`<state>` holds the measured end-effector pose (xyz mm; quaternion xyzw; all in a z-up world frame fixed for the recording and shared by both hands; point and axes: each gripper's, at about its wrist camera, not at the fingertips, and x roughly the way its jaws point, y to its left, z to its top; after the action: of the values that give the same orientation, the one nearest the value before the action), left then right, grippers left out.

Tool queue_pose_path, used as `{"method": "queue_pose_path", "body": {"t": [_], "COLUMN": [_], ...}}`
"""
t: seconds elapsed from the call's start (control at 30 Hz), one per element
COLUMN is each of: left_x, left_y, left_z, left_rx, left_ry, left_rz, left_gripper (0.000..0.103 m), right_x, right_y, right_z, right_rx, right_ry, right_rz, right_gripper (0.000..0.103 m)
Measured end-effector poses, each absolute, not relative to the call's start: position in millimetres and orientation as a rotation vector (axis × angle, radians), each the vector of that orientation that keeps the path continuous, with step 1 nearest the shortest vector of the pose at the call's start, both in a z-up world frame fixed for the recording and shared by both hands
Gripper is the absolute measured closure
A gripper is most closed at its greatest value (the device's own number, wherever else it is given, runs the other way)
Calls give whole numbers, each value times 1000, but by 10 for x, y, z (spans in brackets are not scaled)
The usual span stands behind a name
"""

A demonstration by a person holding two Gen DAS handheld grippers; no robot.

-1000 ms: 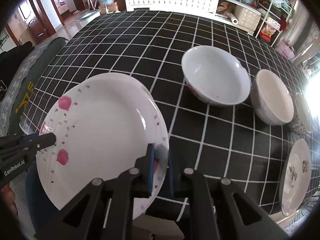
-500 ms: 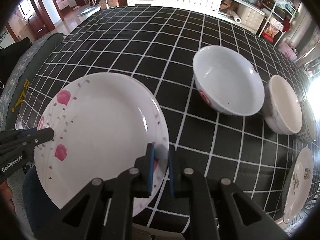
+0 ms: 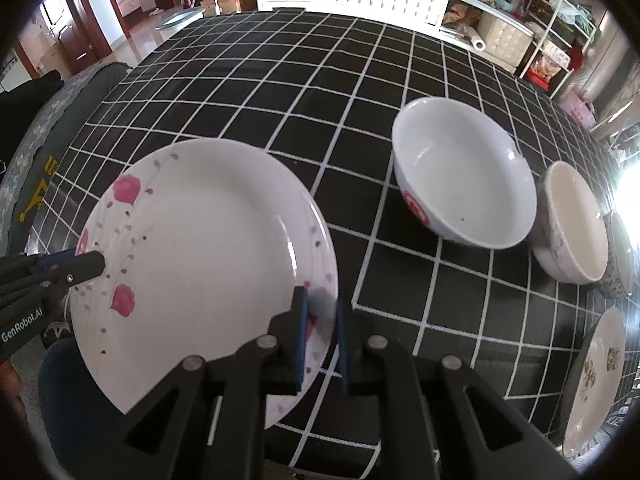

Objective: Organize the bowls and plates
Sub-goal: 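Lift the pink-flowered plate onto the plain white plate and open grippers, then move both grippers to the cartoon-print plate and close on its rim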

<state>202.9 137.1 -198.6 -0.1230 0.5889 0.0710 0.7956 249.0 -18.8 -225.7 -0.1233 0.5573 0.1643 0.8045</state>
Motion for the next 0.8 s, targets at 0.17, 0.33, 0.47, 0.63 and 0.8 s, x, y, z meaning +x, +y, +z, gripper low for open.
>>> {"method": "queue_pose_path", "body": {"t": [0.17,0.33,0.47,0.63,0.8], "left_x": [1929,1786,1662,1524,1439], "left_y": [1303,1187,1032,771,506], "left_z": [-1759,-1521,-1283,-991,-742], "left_rx": [-221,-200,-181,-144,-131], "left_ry": [1214,1172,1131,1075,1030], "left_rz": [159,145,123,88,50], "left_gripper": [91,91,91,91,91], "right_x": [2357,2257,2109,1942,1817], "right_y": [-194,-287,-387,-562,-774], "right_z": [-2049,-1830,-1606,-1352,-1143], "right_rx": [-309,-262,-269,-227,-189], "right_ry": [1089,1072,1017,973,931], "right_rz": [319,338,327,327,323], "right_gripper": [86,86,86,86,86]}}
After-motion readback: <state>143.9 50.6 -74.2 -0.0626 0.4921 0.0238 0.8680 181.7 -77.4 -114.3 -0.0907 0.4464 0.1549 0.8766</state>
